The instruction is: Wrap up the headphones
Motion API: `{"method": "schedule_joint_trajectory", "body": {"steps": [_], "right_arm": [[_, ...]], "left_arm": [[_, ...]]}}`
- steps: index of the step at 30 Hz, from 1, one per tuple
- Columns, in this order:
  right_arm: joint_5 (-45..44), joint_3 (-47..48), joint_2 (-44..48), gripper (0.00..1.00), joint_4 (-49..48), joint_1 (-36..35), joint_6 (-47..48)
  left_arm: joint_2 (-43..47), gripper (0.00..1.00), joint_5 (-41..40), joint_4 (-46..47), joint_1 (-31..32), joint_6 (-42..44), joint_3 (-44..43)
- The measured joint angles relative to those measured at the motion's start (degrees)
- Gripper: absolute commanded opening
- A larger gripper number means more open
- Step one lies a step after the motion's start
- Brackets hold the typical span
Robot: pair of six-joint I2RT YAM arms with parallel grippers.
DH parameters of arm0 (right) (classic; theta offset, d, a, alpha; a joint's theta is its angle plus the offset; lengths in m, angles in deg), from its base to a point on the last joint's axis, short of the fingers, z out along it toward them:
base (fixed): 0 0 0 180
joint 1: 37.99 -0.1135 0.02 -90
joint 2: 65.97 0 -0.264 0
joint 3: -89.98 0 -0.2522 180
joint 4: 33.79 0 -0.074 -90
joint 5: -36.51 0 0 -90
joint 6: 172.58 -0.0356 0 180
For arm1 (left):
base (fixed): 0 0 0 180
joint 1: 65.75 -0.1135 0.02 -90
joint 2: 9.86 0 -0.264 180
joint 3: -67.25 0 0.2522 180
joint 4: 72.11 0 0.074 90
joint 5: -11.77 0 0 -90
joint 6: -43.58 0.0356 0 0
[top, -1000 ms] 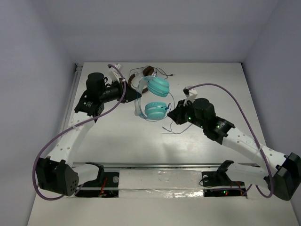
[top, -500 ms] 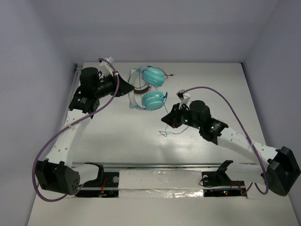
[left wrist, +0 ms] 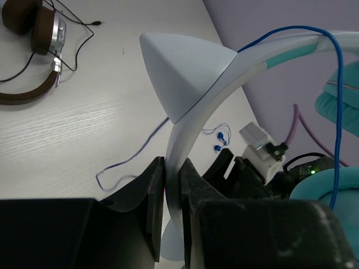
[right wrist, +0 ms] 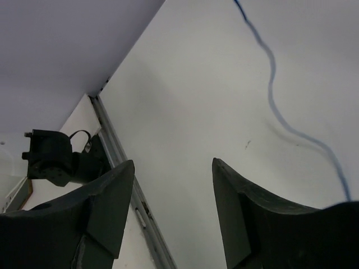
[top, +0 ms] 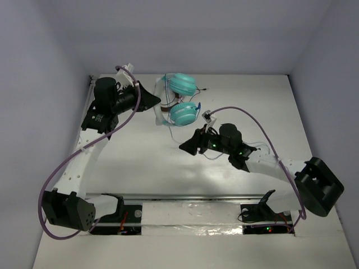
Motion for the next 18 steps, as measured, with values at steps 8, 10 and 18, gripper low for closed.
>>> {"method": "schedule_joint_trajectory", "body": {"steps": [8,10,18], "right_arm": [[-5.70,-2.21,-1.99,0.66,-3.48,-0.17,0.24],[-7.85,-2.12,-2.47,0.69,-3.48,-0.17,0.90],[-15.04,-1.25,-0.37,0.75,2.21,-0.11,6.86]], "left_arm": [[-0.04,0.00,-0.35,-1.29,0.00,-0.50,-7.56],[-0.02,0.00,-0.42,-1.36,0.00,-0.50,-9.11],[0.11,0.00,-1.79,-5.51,0.00,0.33,-11.61]]}}
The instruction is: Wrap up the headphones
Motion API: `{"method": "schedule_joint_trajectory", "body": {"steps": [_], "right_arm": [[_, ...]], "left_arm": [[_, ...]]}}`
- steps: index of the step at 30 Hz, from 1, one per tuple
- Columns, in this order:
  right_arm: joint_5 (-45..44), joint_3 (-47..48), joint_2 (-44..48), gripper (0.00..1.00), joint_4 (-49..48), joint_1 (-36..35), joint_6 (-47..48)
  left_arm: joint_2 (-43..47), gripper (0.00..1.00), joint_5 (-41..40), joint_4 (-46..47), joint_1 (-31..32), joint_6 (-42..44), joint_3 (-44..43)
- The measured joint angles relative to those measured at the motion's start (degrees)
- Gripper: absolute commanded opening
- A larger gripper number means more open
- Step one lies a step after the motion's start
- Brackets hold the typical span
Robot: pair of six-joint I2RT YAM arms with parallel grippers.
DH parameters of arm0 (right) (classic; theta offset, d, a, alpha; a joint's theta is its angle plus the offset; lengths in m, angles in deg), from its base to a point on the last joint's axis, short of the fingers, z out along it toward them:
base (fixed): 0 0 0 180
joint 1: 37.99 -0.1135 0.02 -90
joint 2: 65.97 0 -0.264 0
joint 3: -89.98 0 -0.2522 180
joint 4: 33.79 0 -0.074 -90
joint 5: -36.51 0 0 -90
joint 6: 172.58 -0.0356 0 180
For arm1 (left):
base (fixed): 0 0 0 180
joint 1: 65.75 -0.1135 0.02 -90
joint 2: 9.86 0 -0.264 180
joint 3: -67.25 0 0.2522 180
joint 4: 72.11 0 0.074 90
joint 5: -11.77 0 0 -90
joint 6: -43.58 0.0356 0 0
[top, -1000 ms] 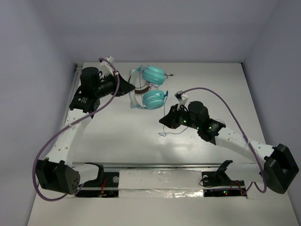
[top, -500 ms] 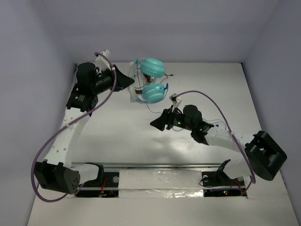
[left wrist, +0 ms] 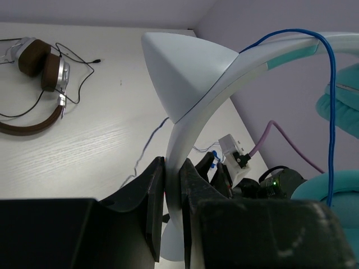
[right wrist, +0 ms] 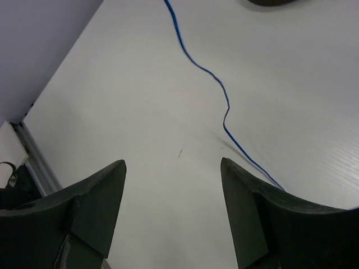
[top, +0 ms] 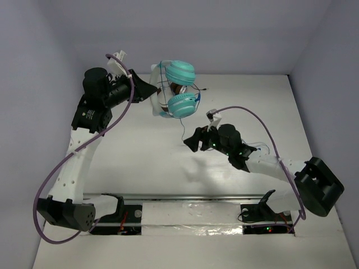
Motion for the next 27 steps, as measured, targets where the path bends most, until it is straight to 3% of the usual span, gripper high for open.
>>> {"method": "schedule_joint_trajectory", "body": {"steps": [9,18,24,27], "right_arm": [[0.70,7.58,-13.46,0.75,0.35,0.70,2.23],[2.45,11.37,-19.56,0.74,0.04,5.90,3.21],[7.13,12.83,-25.20,0.70,-1.09,5.88,3.23],[9.79,12.83,-26.95,0.61,-1.75,5.86,2.86]], "left_arm": [[0.00,0.00,-1.25,-4.57,0.00,1.16,-1.55],[1.22,0.00,-1.40,-5.75,0.00,1.64,-5.73],[1.20,0.00,-1.49,-6.45,0.00,1.77,-6.34],[1.20,0.00,-1.60,-6.56,0.00,1.84,-6.69]]}}
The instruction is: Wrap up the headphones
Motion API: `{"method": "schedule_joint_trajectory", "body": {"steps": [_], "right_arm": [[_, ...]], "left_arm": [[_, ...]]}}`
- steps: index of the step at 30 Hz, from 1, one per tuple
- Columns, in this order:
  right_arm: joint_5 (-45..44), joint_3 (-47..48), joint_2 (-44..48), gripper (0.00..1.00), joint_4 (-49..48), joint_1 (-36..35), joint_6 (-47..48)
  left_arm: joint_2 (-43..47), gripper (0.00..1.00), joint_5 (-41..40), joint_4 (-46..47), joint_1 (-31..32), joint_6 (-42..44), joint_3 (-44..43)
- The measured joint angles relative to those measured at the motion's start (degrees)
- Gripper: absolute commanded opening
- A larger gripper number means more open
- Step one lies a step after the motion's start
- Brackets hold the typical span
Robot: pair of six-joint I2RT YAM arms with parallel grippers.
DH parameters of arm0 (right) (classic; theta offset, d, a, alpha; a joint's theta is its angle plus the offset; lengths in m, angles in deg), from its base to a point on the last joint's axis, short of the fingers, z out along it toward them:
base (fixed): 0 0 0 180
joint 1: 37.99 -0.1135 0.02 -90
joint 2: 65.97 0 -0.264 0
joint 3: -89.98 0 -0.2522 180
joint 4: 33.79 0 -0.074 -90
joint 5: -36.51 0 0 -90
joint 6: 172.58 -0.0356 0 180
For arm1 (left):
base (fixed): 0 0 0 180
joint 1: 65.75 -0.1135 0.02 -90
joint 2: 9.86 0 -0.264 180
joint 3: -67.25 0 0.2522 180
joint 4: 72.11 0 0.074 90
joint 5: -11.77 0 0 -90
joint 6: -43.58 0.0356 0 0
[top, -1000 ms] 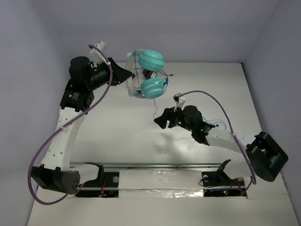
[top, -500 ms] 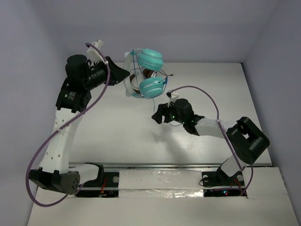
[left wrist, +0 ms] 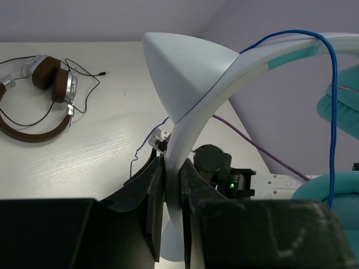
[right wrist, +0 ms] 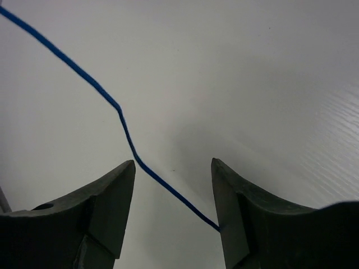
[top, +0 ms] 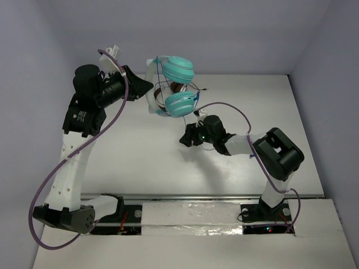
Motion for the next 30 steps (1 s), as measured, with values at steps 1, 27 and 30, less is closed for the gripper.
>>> {"method": "schedule_joint_trajectory", "body": {"steps": [1,27,30], "right_arm": [[0.61,0.00,-0.42,0.58,-0.42,-0.04,-0.17],[-9.11,-5.27,25.90,0.00,22.84,-21.75,-5.09],[-12.02,-4.31,30.08,0.00,29.62,-21.88,-4.70]], "left_arm": [[0.00,0.00,-0.07,-0.02,0.00,0.02,-0.11],[-11.80,0.00,-36.70,3.26,-0.02,5.03,3.06],[-12.41,0.00,-37.88,3.21,-0.02,5.73,6.23]]}}
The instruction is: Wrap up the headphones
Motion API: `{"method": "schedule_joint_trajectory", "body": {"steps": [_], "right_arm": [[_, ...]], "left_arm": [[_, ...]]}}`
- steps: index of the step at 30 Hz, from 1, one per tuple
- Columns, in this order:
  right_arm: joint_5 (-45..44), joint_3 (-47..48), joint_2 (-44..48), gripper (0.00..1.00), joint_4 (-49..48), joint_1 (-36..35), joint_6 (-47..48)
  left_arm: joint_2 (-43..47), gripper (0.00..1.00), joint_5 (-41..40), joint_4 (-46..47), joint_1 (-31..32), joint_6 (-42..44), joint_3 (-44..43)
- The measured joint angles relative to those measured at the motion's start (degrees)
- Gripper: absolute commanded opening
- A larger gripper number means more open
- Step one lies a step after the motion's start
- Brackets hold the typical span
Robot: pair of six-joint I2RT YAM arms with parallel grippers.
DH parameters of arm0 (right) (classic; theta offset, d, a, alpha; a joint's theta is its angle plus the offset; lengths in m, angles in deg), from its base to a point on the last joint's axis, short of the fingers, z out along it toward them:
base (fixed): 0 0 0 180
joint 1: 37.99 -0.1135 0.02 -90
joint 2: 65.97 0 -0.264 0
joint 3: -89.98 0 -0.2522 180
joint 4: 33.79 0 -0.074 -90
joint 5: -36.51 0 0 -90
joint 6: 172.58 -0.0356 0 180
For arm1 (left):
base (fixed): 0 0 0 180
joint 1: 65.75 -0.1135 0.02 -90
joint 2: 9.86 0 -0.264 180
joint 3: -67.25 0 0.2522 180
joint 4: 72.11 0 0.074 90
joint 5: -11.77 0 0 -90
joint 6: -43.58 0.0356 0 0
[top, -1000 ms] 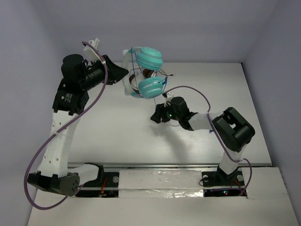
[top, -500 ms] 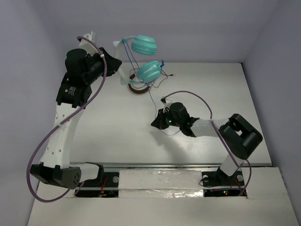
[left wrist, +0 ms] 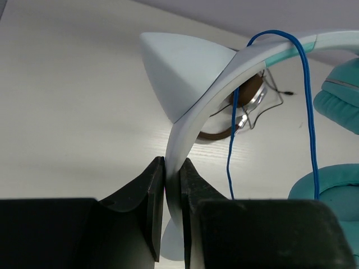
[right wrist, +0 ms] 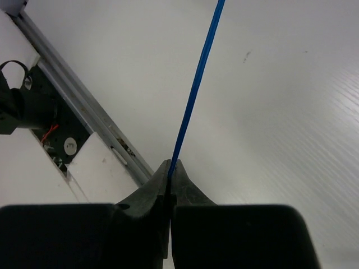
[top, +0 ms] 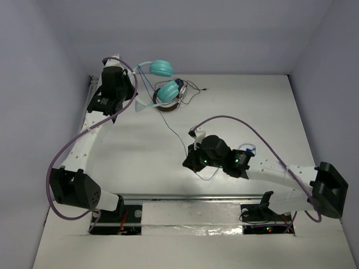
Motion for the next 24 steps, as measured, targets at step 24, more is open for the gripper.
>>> {"method": "schedule_joint_trajectory", "body": {"steps": [24], "right_arm": [[-12.11,26.62,3.34,0.00,22.84,-0.48,11.82]], "left_arm": [[-4.63,0.00,-11.82,-4.09,18.67,5.95,11.37]]}}
